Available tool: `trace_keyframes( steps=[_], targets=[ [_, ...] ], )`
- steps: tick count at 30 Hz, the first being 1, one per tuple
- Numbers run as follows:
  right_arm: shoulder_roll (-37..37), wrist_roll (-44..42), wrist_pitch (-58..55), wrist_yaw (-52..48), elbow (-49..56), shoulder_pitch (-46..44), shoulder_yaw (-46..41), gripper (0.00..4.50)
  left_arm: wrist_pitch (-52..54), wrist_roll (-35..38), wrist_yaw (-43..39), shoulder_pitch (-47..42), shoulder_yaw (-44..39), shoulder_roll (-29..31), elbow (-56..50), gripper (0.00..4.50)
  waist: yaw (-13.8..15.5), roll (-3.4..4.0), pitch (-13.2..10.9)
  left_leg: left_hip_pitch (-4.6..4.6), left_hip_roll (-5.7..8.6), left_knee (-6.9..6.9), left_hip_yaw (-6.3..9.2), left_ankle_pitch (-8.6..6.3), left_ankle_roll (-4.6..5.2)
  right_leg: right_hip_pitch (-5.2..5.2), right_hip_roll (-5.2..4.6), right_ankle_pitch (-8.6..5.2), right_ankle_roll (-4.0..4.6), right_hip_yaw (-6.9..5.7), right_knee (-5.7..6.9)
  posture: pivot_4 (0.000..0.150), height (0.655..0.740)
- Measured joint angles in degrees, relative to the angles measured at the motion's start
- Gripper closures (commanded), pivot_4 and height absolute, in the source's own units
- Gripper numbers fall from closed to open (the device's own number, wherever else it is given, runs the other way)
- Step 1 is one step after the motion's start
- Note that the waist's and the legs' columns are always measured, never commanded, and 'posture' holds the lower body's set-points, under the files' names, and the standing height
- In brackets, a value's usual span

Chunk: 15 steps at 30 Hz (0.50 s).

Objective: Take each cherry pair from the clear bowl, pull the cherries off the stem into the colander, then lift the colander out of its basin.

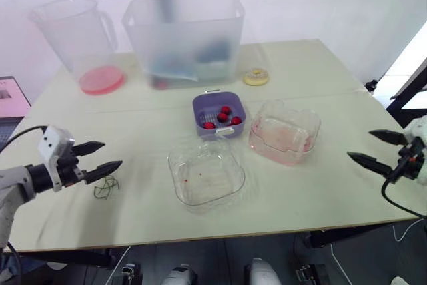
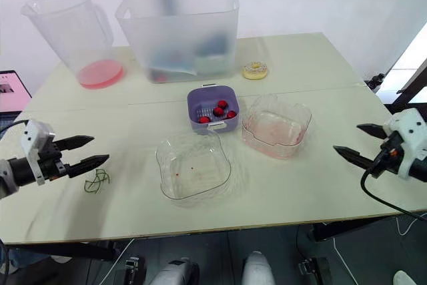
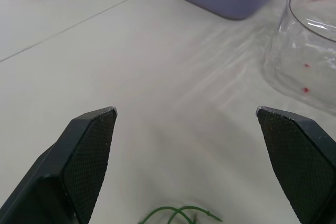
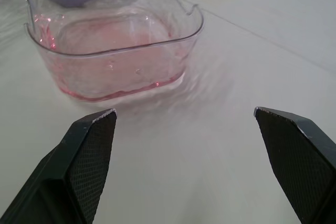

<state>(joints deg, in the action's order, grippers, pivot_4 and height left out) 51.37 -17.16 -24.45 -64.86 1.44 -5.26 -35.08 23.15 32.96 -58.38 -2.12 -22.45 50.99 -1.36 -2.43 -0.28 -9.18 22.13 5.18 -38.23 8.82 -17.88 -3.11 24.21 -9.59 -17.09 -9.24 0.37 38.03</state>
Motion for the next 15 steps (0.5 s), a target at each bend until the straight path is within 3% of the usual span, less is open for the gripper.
trace_keyframes(
  steps=[6,9,12,15],
  targets=[
    [0.39,-2.59,-0.66,0.83,0.64,0.20,2.89,0.04,0.41,0.24,1.51,1.96,-1.77,-0.71,-3.08,0.00,-0.04,0.00,0.00,0.00,0.07,-0.01,0.20,0.00,0.00,-0.20,-0.05,0.00,0.00,-0.17,-0.04,0.150,0.7400],
    [0.43,-3.37,-1.04,1.36,0.71,0.87,3.74,0.04,1.06,0.37,2.24,2.10,-1.98,-1.64,-4.30,0.00,-0.64,0.19,0.02,0.06,0.55,-0.07,1.68,-0.02,0.20,-1.90,-0.64,-0.05,-0.06,-2.07,-0.57,0.150,0.7400],
    [0.64,-3.45,-1.56,2.94,0.52,0.86,4.99,0.04,1.44,0.54,2.93,2.41,-2.06,-2.11,-4.74,0.00,-1.33,0.27,0.02,-0.63,1.51,-0.13,3.39,0.29,0.28,-3.21,-1.38,-0.22,-0.31,-3.52,-0.97,0.150,0.7400],
    [0.65,-3.54,-0.83,4.46,-0.62,0.83,4.99,0.04,1.86,0.56,3.86,2.55,-2.36,-2.55,-4.91,0.00,0.07,0.23,0.04,-0.71,1.38,-0.14,3.51,0.35,0.17,-3.23,-1.30,-0.21,-0.30,-3.31,-1.09,0.150,0.7400]
  ],
)
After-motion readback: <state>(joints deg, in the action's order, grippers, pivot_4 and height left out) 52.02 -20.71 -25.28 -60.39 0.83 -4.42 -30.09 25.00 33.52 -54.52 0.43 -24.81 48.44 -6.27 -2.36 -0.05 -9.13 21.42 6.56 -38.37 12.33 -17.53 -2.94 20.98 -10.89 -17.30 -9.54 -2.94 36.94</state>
